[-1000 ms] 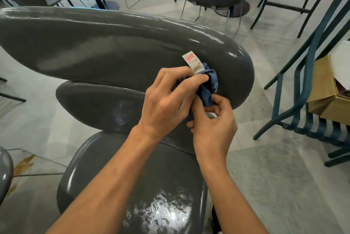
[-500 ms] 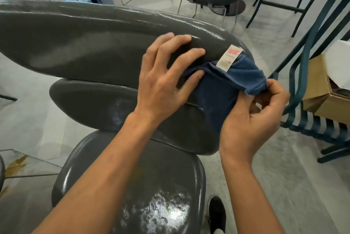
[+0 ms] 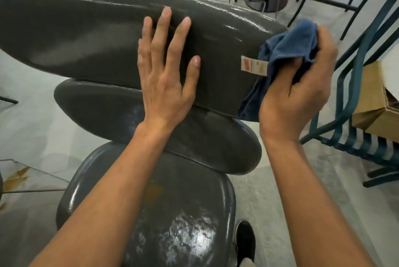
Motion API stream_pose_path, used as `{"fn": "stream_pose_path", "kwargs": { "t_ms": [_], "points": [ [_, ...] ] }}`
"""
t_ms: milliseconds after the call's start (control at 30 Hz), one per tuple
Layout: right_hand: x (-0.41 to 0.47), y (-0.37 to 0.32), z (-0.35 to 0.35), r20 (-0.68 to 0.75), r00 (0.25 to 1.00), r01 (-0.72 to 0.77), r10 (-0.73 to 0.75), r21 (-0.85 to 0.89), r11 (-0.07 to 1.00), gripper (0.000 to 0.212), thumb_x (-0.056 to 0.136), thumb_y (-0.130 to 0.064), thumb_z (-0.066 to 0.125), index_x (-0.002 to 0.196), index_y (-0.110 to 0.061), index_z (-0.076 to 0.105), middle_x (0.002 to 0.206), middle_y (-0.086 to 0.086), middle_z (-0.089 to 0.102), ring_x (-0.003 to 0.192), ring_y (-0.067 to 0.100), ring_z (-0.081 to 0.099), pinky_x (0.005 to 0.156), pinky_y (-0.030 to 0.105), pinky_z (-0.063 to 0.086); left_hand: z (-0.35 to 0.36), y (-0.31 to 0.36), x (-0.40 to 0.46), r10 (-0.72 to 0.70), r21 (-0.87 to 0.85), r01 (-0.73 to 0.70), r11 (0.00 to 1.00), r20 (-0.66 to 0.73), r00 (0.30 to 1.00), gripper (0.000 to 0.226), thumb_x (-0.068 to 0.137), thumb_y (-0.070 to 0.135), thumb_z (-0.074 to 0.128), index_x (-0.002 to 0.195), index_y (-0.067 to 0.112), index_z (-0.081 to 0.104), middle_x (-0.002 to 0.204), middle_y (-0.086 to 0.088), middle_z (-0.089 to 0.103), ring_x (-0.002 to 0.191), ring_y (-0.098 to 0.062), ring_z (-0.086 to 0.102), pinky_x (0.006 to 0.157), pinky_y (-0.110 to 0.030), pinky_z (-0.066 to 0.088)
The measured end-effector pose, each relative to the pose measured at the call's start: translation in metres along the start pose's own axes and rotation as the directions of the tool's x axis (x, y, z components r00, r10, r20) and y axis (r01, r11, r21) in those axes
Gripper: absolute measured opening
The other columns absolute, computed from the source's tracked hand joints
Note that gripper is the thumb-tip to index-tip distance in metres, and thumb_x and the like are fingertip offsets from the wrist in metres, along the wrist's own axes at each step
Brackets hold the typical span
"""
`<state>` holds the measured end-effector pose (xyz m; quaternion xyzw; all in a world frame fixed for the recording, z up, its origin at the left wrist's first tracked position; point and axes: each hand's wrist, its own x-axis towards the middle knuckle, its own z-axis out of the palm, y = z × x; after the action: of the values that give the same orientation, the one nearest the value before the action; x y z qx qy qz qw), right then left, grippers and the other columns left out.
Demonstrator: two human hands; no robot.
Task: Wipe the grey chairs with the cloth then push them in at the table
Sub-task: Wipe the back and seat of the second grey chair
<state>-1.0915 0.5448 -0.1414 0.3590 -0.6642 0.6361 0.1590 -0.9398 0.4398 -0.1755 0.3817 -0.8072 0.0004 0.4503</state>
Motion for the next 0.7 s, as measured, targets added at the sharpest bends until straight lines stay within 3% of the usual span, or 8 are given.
{"fn": "stream_pose_path", "kwargs": {
  "t_ms": [133, 233, 333, 400, 500, 600, 700],
  "points": [
    [0.018, -0.006, 0.015, 0.001, 0.985, 0.173, -0.174, -0.113, 0.978, 0.036, 0.105, -0.027, 0.046, 0.129, -0.004, 0.062, 0.112, 0.001, 0.071, 0.098, 0.013, 0.066, 0.082, 0.026, 0.051, 0.008, -0.003, -0.012, -0.029, -0.012, 0.029, 1.000, 0.002, 1.000, 0.053, 0.107, 0.025, 0.055, 0.154, 0.005, 0.038, 0.162, -0.028, 0.028, 0.152, -0.050, 0.019, 0.120, -0.062, 0.023],
    [0.001, 0.005, 0.009, 0.016, 0.972, 0.235, -0.236, -0.162, 0.958, 0.038, 0.106, -0.028, 0.049, 0.135, -0.005, 0.057, 0.123, 0.006, 0.066, 0.110, 0.019, 0.061, 0.090, 0.039, 0.050, 0.013, -0.004, -0.016, -0.030, -0.020, 0.030, 0.999, -0.004, 1.000, 0.054, 0.107, 0.022, 0.056, 0.154, 0.001, 0.037, 0.161, -0.032, 0.028, 0.151, -0.053, 0.019, 0.121, -0.062, 0.023],
    [-0.032, 0.028, -0.003, 0.006, 0.990, 0.143, -0.143, -0.074, 0.987, 0.050, 0.103, -0.022, 0.048, 0.142, 0.009, 0.040, 0.141, 0.018, 0.048, 0.132, 0.027, 0.047, 0.111, 0.036, 0.039, 0.014, -0.004, -0.019, -0.033, -0.045, 0.033, 0.998, 0.000, 0.999, 0.056, 0.107, 0.019, 0.056, 0.154, -0.003, 0.034, 0.160, -0.033, 0.027, 0.151, -0.054, 0.018, 0.122, -0.061, 0.021],
    [-0.042, 0.038, -0.001, -0.049, 0.997, 0.052, -0.052, -0.004, 0.999, 0.053, 0.102, -0.015, 0.048, 0.143, 0.014, 0.032, 0.144, 0.011, 0.040, 0.138, 0.015, 0.040, 0.115, 0.028, 0.031, 0.015, -0.006, -0.025, -0.043, -0.053, 0.044, 0.998, 0.023, 0.999, 0.058, 0.107, 0.019, 0.056, 0.154, -0.004, 0.032, 0.161, -0.033, 0.026, 0.151, -0.054, 0.017, 0.123, -0.060, 0.021],
    [-0.055, 0.044, 0.009, -0.123, 0.981, -0.132, 0.147, 0.122, 0.984, 0.053, 0.104, -0.010, 0.044, 0.149, 0.006, 0.021, 0.145, -0.009, 0.031, 0.140, -0.005, 0.030, 0.117, 0.022, 0.027, 0.015, -0.009, -0.038, -0.070, -0.043, 0.073, 0.996, 0.070, 0.995, 0.061, 0.107, 0.022, 0.055, 0.157, -0.001, 0.027, 0.164, -0.028, 0.023, 0.154, -0.049, 0.014, 0.123, -0.060, 0.021],
    [-0.077, 0.052, 0.012, -0.081, 0.952, -0.266, 0.296, 0.264, 0.927, 0.055, 0.108, -0.027, 0.036, 0.151, -0.006, 0.008, 0.150, -0.009, 0.024, 0.143, -0.006, 0.027, 0.119, 0.021, 0.023, 0.014, -0.008, -0.047, -0.100, -0.046, 0.105, 0.993, 0.104, 0.990, 0.064, 0.108, 0.024, 0.054, 0.159, 0.002, 0.023, 0.167, -0.024, 0.020, 0.156, -0.045, 0.012, 0.123, -0.059, 0.021],
    [-0.085, 0.056, 0.013, -0.015, 0.928, -0.349, 0.372, 0.313, 0.883, 0.066, 0.102, -0.032, 0.034, 0.153, -0.003, 0.005, 0.154, -0.001, 0.019, 0.142, -0.003, 0.024, 0.115, 0.011, 0.021, 0.012, -0.007, -0.050, -0.095, -0.067, 0.103, 0.992, 0.113, 0.989, 0.064, 0.108, 0.023, 0.054, 0.159, 0.001, 0.022, 0.167, -0.023, 0.019, 0.156, -0.044, 0.012, 0.123, -0.058, 0.022]
  ]
}}
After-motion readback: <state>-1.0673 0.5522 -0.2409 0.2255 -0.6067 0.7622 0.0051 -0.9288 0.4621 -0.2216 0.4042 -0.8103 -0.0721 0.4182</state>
